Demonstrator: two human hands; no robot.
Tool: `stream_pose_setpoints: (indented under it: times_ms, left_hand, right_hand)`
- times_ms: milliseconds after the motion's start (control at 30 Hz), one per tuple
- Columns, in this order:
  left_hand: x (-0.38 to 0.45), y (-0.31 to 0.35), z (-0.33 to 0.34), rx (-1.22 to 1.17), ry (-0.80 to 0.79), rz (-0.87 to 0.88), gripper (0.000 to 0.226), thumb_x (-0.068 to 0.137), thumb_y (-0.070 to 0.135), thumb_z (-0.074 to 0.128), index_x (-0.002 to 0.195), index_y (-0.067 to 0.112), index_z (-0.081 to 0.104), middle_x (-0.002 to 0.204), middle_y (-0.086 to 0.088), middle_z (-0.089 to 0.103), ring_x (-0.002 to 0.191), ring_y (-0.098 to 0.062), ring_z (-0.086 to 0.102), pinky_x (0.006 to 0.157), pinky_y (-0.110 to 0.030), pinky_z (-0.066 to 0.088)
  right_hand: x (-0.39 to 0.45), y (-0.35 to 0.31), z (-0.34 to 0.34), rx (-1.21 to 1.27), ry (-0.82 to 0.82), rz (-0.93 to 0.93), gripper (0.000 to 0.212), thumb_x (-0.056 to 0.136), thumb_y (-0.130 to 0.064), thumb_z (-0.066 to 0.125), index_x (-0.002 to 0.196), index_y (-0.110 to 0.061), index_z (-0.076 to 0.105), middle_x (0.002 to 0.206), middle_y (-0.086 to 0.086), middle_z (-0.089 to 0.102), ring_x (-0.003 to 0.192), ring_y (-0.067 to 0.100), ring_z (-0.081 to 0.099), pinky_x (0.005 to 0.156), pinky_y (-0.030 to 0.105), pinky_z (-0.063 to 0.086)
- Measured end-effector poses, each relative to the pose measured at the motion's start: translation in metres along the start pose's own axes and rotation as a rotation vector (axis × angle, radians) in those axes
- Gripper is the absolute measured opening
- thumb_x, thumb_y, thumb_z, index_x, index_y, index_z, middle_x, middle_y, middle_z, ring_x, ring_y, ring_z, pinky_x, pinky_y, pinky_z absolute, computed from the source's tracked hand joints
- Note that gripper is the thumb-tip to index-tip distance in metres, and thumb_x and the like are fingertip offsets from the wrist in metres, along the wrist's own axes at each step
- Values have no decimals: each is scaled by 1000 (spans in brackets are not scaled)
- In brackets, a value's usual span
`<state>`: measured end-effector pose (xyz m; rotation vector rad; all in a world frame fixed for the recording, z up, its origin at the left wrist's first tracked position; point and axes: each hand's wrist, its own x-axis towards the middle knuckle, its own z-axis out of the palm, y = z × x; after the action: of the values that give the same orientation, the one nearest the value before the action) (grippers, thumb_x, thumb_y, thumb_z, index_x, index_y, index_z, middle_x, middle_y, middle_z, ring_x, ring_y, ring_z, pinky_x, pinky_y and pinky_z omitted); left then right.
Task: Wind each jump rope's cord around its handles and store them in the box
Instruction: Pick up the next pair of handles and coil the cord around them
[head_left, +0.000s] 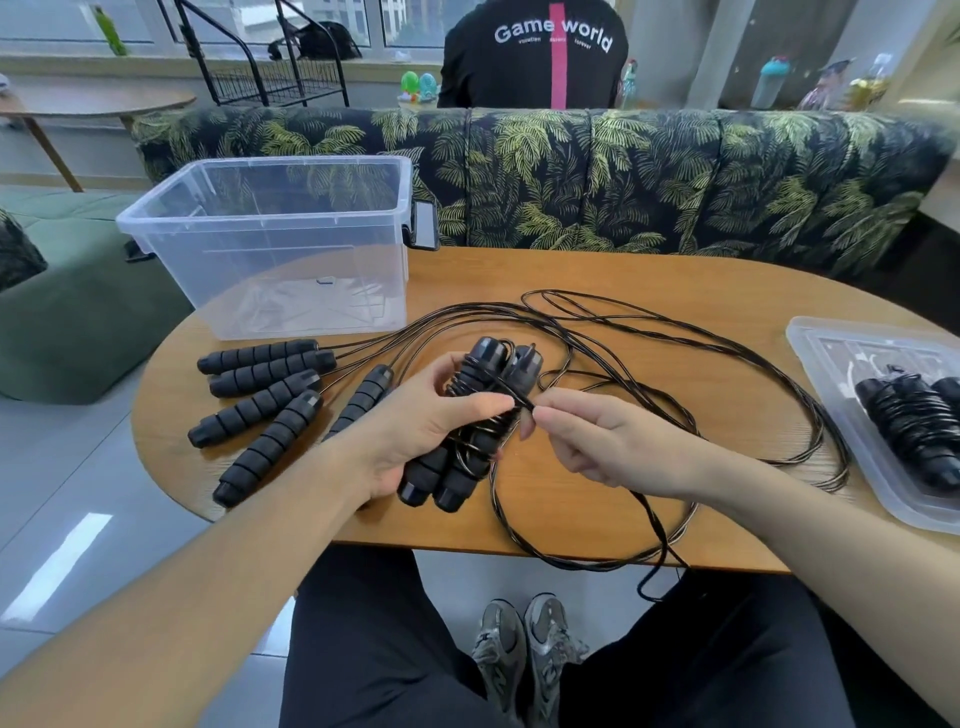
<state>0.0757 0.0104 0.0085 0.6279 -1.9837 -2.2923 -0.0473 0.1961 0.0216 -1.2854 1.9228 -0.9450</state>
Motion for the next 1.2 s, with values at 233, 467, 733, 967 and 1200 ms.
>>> stream_pose_setpoints:
  times_ms: [233, 467, 733, 967, 1200]
  left_hand:
    - [-9, 10, -2, 47, -57, 80, 63, 87, 63, 47, 111, 7, 62, 85, -18, 70, 70, -29, 69, 67, -38, 59]
    - [-17, 22, -22, 167, -306, 32, 44, 95, 44, 45, 117, 6, 46, 81, -12, 68, 64, -28, 65, 64, -38, 58]
    - [-5, 35, -18, 755, -396, 13, 61, 77, 55, 67, 130, 47, 39, 111, -6, 73, 95, -31, 74, 91, -47, 57]
    - [1, 27, 4, 1218, -253, -2, 104, 74, 66, 77, 149, 47, 9, 124, 9, 63, 103, -14, 69, 96, -38, 56]
    - [10, 18, -3, 1235, -30, 13, 76, 80, 72, 65, 145, 53, 29, 112, 9, 68, 92, -16, 71, 87, -43, 60]
  right_hand:
    - [-2, 14, -18, 189, -228, 65, 39, 101, -52, 44, 85, -21, 58, 63, -1, 33, 58, 19, 21, 50, 29, 19]
    - [5, 22, -47, 133, -147, 180, 60, 68, -78, 70, 60, -25, 45, 58, -1, 31, 53, 16, 22, 50, 28, 19]
    - [33, -1, -55, 47, -91, 242, 41, 78, -49, 77, 83, -13, 57, 55, -4, 39, 51, 13, 28, 49, 25, 22]
    - [52, -30, -36, -268, 55, 153, 30, 82, -42, 79, 76, -16, 66, 62, -5, 52, 49, 4, 40, 53, 23, 33]
    - [44, -46, -8, -554, 184, -7, 33, 98, -44, 55, 83, -18, 66, 67, -7, 61, 59, 11, 53, 55, 28, 43]
